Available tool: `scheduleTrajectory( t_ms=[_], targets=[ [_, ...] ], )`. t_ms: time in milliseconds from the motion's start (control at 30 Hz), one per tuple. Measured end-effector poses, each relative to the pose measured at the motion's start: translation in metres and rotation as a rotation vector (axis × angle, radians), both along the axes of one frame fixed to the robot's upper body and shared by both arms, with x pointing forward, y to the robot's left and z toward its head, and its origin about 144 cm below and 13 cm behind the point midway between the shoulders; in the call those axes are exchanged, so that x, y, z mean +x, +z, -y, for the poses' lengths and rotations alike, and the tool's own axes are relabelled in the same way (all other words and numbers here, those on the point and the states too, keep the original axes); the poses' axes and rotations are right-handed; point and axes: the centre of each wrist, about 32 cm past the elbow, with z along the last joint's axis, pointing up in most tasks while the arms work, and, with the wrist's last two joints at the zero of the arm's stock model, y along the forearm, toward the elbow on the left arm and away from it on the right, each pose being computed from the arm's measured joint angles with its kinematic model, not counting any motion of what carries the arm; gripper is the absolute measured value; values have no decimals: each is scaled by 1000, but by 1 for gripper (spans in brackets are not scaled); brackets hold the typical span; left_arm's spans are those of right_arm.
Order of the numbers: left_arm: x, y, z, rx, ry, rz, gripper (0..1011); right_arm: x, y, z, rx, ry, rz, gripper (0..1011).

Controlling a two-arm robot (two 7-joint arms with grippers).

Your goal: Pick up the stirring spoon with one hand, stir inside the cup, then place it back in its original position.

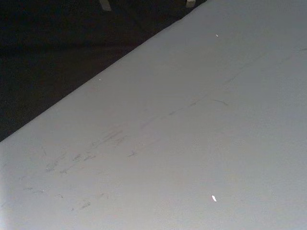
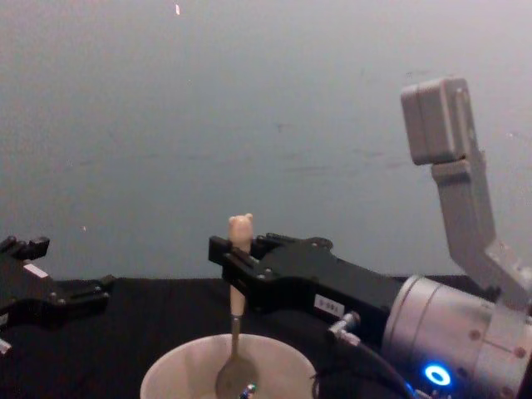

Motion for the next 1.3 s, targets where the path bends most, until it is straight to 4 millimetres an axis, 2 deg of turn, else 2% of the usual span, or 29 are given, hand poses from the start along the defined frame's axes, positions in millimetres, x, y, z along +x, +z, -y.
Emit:
scheduleTrajectory(
  t_ms=[233,633,967,1300],
  targets=[
    [0,0,0,0,0,0,1001,-6,0,14,0,-15,-11,217],
    [0,0,0,0,0,0,1001,-25,-2,22,1,13,-35,216],
    [0,0,0,0,0,0,1001,-37,-2,17,7,60,-52,216],
    [0,0,0,0,0,0,1001,-30,1,2,20,69,-55,217]
  ],
)
